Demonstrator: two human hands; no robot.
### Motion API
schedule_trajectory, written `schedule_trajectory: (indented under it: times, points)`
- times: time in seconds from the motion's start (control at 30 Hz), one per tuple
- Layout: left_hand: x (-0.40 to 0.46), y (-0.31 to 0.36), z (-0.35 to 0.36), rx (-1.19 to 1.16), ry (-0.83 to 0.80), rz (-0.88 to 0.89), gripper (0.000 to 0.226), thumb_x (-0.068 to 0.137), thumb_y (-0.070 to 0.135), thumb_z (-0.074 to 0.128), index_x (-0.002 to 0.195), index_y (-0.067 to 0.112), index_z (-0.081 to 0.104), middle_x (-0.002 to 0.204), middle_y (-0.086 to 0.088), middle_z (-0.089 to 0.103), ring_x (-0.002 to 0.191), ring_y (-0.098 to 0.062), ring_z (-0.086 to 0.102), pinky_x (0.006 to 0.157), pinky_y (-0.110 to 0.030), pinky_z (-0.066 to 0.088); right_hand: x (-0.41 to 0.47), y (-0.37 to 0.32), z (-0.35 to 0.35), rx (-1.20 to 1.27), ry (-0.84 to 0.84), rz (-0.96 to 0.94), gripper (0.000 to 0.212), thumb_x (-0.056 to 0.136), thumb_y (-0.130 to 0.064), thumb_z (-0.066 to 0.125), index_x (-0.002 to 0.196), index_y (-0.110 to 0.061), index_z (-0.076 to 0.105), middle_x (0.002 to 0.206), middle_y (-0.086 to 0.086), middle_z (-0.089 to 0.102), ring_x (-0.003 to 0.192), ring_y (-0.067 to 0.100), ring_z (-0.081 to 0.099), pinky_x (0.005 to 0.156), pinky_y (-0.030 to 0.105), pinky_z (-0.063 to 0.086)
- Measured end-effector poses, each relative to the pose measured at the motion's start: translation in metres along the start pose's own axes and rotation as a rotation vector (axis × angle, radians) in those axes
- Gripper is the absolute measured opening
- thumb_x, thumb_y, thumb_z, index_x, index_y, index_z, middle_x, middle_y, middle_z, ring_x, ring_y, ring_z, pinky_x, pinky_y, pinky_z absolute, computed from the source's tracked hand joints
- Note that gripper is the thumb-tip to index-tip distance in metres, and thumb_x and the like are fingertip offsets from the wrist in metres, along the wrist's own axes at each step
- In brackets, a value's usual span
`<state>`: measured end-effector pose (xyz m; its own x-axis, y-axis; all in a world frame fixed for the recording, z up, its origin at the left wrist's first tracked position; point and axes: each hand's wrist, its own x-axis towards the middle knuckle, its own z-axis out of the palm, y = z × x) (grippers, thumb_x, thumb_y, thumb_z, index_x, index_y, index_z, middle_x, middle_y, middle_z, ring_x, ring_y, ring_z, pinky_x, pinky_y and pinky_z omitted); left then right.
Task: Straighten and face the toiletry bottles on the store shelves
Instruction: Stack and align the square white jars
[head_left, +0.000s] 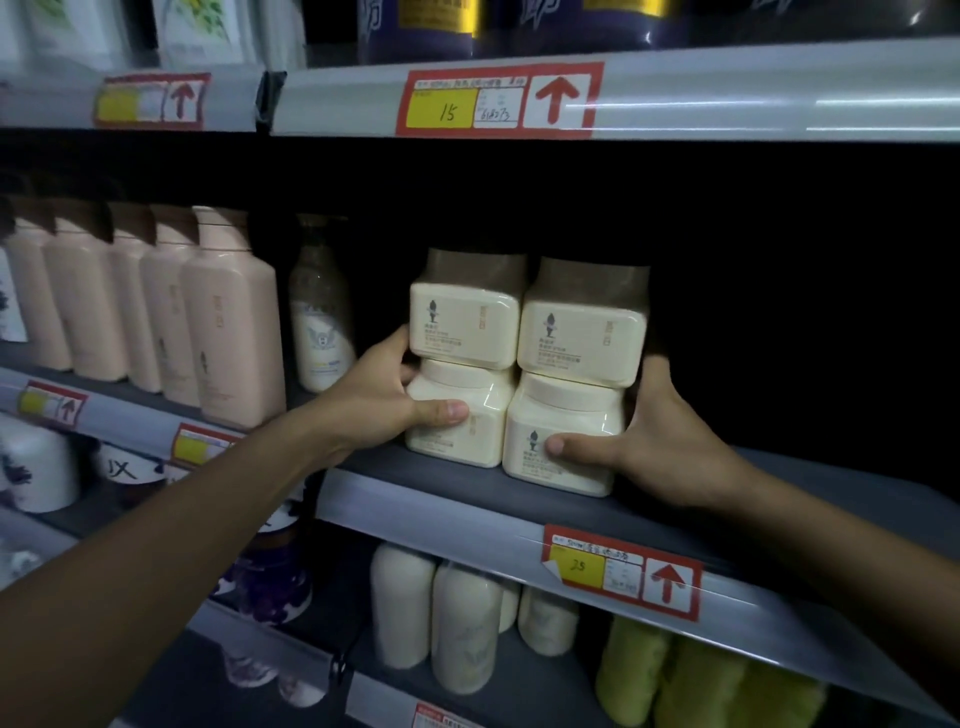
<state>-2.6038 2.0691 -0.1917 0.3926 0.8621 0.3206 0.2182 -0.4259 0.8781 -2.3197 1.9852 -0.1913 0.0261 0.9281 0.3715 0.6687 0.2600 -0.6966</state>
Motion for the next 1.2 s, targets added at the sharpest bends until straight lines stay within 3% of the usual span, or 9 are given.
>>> schedule_trajectory:
  times: [0.1,0.23,0.43,0.67,0.87,1.0,1.07,1.2]
  points:
    - [-0.009,0.002,0.005,0.013,0.007,0.005,0.089,0.065,0.025,0.096,0.142,0.03,0.051,0.123,0.002,0.076,0.112,-0.017,0.074,0.102,-0.046,0.057,-0.017,-0.006,-0.006,0.033,0.004,-0.03,0.095,0.058,-0.049,0.097,0.126,-0.034,0.032,0.119,-0.026,0.054,0.108,-0.003,0.058,0.099,0.03,0.054]
    - [-0.018,0.006,0.009,0.029,0.001,0.008,0.095,0.059,0.036,0.097,0.142,0.03,0.052,0.127,0.002,0.075,0.115,-0.018,0.073,0.104,-0.048,0.056,-0.031,-0.008,-0.012,0.075,-0.002,-0.062,0.096,0.06,-0.048,0.097,0.129,-0.045,0.031,0.126,-0.024,0.059,0.114,-0.001,0.061,0.1,0.032,0.056]
    - [-0.028,0.014,0.015,0.027,0.001,0.01,0.091,0.064,0.026,0.098,0.142,0.029,0.051,0.125,0.003,0.075,0.114,-0.017,0.073,0.104,-0.047,0.056,-0.046,-0.012,-0.015,0.108,0.006,-0.104,0.098,0.062,-0.044,0.097,0.136,-0.042,0.032,0.128,-0.023,0.061,0.115,-0.001,0.064,0.096,0.033,0.059]
    - [-0.038,0.018,0.017,0.007,-0.002,0.014,0.097,0.059,0.039,0.094,0.144,0.03,0.049,0.125,0.0,0.076,0.115,-0.02,0.073,0.105,-0.049,0.055,-0.052,-0.013,-0.016,0.09,0.022,-0.115,0.098,0.064,-0.044,0.096,0.137,-0.039,0.031,0.128,-0.02,0.062,0.113,0.005,0.067,0.092,0.038,0.062]
    - [-0.05,0.015,0.024,0.014,0.043,0.03,0.094,0.062,0.049,0.09,0.144,0.027,0.051,0.131,0.005,0.073,0.119,-0.013,0.07,0.105,-0.042,0.055,-0.054,-0.012,-0.014,0.057,0.019,-0.127,0.099,0.068,-0.048,0.093,0.142,-0.037,0.027,0.13,-0.02,0.061,0.113,0.006,0.067,0.091,0.039,0.062]
    - [-0.057,0.017,0.025,0.116,0.075,0.071,0.083,0.063,0.055,0.088,0.136,0.035,0.054,0.131,0.013,0.07,0.123,-0.002,0.065,0.098,-0.028,0.057,-0.058,-0.011,-0.015,0.005,0.028,-0.128,0.098,0.071,-0.053,0.089,0.143,-0.035,0.025,0.13,-0.02,0.061,0.112,0.005,0.066,0.094,0.039,0.061]
    - [-0.06,0.016,0.026,0.143,0.107,0.083,0.08,0.067,0.049,0.094,0.135,0.033,0.055,0.13,0.013,0.069,0.121,0.001,0.065,0.094,-0.019,0.057,-0.062,-0.011,-0.016,-0.028,0.033,-0.134,0.103,0.073,-0.052,0.087,0.15,-0.034,0.021,0.135,-0.019,0.06,0.116,0.005,0.063,0.097,0.038,0.058]
    - [-0.071,0.01,0.029,0.191,0.215,0.09,0.074,0.08,0.009,0.087,0.145,0.017,0.054,0.131,0.009,0.068,0.118,0.001,0.066,0.092,-0.017,0.057,-0.073,-0.008,-0.019,-0.111,-0.002,-0.142,0.097,0.078,-0.047,0.086,0.151,-0.039,0.023,0.144,-0.016,0.054,0.127,0.004,0.055,0.1,0.026,0.05]
